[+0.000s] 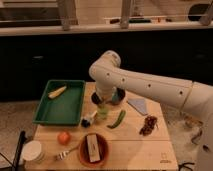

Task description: Stack cups into tray

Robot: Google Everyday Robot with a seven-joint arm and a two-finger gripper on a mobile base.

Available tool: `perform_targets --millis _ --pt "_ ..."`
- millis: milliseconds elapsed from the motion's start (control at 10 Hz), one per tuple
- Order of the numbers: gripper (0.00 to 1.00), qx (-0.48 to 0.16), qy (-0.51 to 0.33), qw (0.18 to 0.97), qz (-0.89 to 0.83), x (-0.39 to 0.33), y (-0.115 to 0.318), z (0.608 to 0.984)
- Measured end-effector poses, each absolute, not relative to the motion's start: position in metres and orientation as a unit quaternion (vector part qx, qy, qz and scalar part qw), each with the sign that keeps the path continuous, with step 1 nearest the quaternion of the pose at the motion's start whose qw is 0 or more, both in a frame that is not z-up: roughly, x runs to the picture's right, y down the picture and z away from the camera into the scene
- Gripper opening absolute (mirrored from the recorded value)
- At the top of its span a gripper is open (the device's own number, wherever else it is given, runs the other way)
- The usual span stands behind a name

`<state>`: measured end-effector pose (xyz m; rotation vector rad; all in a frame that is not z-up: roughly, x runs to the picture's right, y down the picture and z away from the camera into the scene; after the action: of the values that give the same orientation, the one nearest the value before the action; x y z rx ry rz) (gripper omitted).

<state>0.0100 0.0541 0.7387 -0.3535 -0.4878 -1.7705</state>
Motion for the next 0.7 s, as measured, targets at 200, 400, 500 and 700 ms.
perform_targets --millis 200,400,500,700 --pt "0.0 -0.151 -0.202 0.617 -0.745 0.013 0.055 0.747" --pt "0.0 -0.147 -0.188 0.644 -0.727 0.016 0.058 0.752" --pt "0.0 -0.144 -0.182 0.655 -0.719 0.015 0.059 0.753" --pt "0.0 -0.144 -0.179 0.668 -0.707 0.014 0.063 0.758"
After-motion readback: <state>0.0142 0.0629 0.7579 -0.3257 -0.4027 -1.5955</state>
